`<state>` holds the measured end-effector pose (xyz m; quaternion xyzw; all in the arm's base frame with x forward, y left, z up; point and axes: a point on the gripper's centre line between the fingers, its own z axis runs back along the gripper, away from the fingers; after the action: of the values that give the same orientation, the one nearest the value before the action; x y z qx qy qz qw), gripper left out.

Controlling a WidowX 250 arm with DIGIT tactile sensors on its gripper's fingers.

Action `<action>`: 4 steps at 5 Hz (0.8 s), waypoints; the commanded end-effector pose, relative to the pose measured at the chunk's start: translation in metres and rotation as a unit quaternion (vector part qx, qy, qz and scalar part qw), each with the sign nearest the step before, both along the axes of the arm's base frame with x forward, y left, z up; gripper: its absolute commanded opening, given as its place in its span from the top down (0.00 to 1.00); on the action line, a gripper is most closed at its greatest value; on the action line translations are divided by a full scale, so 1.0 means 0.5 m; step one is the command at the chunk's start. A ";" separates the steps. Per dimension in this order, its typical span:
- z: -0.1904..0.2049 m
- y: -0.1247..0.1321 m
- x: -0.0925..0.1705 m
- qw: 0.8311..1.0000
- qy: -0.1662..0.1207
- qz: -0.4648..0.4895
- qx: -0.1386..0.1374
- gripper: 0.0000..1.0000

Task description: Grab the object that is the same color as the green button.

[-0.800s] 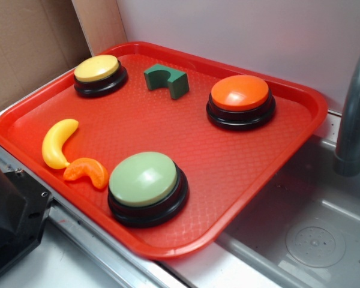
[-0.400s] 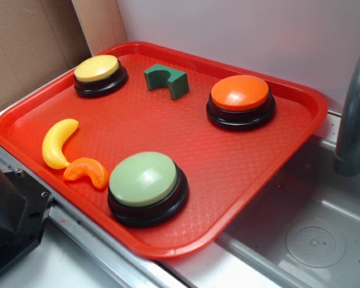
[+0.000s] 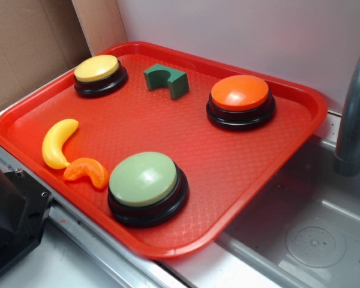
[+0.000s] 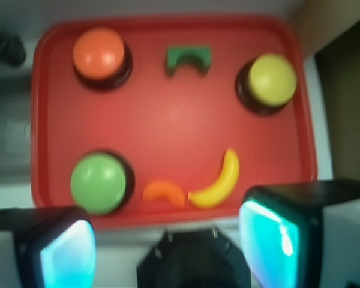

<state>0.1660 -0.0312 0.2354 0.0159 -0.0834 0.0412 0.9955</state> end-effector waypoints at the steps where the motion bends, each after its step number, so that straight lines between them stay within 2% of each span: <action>1: -0.020 0.019 0.133 0.978 -0.075 0.191 0.030 0.00; 3: -0.084 0.070 0.225 0.926 -0.074 0.364 0.063 0.00; 4: -0.118 0.099 0.246 0.904 -0.073 0.414 0.076 0.00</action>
<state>0.2880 0.0036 0.1576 0.1379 -0.1172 0.4211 0.8888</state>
